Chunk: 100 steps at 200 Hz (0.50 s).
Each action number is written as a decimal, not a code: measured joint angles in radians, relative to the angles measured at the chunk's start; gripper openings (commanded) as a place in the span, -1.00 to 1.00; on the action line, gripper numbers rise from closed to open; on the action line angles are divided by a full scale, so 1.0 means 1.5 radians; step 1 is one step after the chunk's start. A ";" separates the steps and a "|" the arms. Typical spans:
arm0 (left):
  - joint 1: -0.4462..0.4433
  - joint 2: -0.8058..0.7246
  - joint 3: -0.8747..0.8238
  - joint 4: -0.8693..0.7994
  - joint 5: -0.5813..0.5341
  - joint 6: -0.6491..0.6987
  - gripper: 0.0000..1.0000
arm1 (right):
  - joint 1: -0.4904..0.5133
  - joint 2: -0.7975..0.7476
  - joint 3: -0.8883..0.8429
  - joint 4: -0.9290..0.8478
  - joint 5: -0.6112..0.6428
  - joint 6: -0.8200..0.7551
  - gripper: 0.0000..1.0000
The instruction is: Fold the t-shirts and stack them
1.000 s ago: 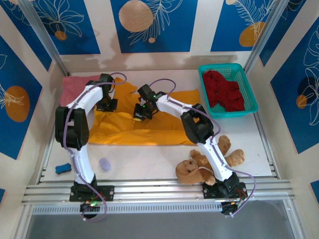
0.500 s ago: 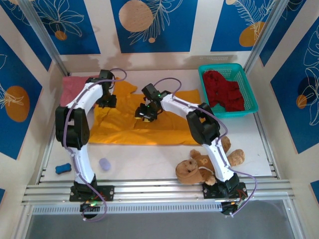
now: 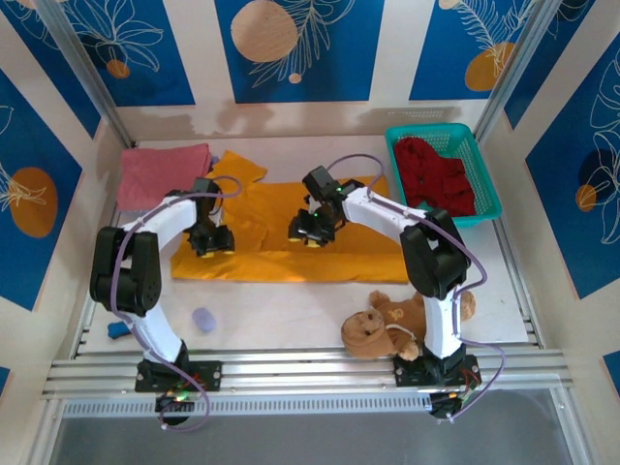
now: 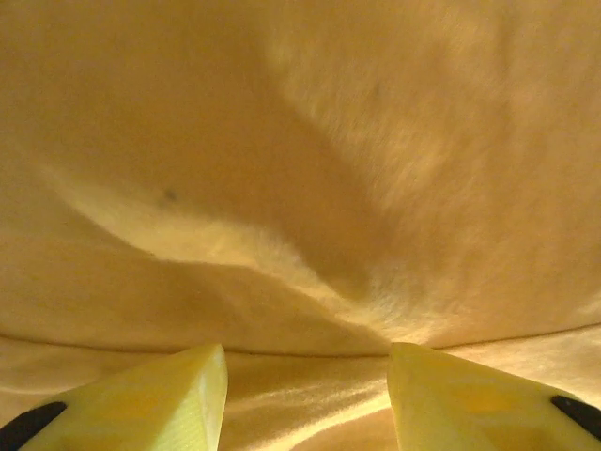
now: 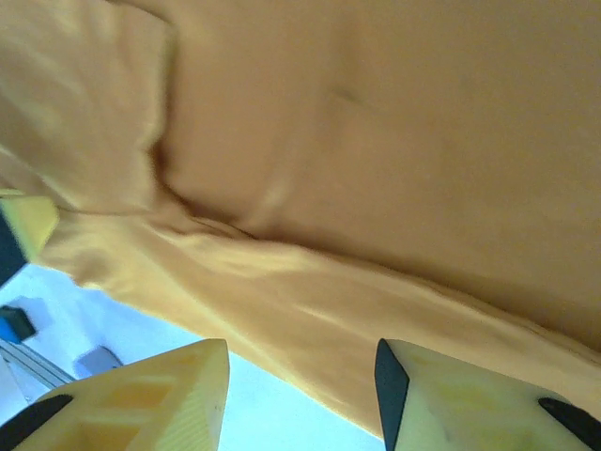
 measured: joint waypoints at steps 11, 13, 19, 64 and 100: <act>-0.005 -0.004 -0.023 0.013 0.002 -0.013 0.00 | -0.002 0.001 -0.026 -0.002 -0.004 -0.002 -0.09; -0.006 -0.005 -0.028 0.016 0.003 -0.015 0.00 | -0.002 0.001 -0.031 -0.002 -0.005 -0.003 -0.09; -0.009 -0.007 -0.039 0.024 0.004 -0.022 0.01 | -0.002 0.001 -0.044 -0.003 -0.007 -0.003 -0.09; -0.012 -0.029 -0.087 0.073 -0.001 -0.047 0.02 | 0.002 0.016 -0.088 -0.006 -0.025 -0.002 -0.11; -0.012 -0.042 -0.109 0.097 -0.005 -0.052 0.03 | 0.002 0.017 -0.095 0.000 -0.039 -0.002 -0.12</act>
